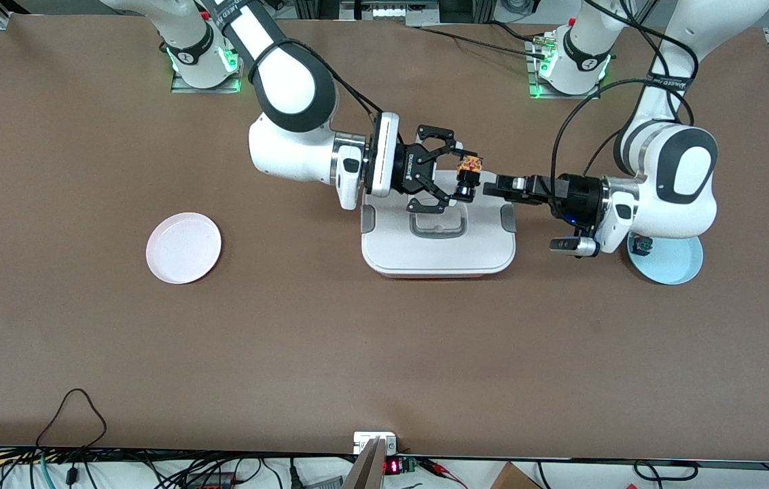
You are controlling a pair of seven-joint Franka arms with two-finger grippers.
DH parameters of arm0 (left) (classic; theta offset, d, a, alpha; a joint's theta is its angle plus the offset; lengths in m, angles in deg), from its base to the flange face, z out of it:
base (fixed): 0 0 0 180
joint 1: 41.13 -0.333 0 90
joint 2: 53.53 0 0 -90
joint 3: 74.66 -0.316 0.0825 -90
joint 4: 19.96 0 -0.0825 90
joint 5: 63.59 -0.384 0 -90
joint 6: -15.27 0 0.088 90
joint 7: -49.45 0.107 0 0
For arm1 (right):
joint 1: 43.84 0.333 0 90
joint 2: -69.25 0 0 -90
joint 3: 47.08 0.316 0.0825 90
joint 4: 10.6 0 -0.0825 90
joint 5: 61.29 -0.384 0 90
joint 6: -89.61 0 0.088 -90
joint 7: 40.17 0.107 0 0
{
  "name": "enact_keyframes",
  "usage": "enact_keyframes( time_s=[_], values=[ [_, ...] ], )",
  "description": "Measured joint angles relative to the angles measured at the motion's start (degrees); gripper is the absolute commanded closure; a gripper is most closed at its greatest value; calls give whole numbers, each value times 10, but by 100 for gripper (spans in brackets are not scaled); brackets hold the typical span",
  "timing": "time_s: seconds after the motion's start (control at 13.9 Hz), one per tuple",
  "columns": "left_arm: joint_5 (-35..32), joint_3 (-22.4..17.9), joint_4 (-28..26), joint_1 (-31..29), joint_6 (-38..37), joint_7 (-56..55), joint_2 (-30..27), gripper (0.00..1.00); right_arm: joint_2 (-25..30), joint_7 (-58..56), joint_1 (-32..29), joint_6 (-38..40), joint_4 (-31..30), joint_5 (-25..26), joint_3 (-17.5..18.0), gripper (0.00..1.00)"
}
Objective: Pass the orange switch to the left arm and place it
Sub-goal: 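Grasp the orange switch with the left gripper above the white box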
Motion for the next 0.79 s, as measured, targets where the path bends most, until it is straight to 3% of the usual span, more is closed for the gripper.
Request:
enact_keyframes(
  time_s=[0.79],
  values=[
    [0,0,-24,22,17,17,-19,0,-2,-6,0,0,3,0,-1,99]
  ],
)
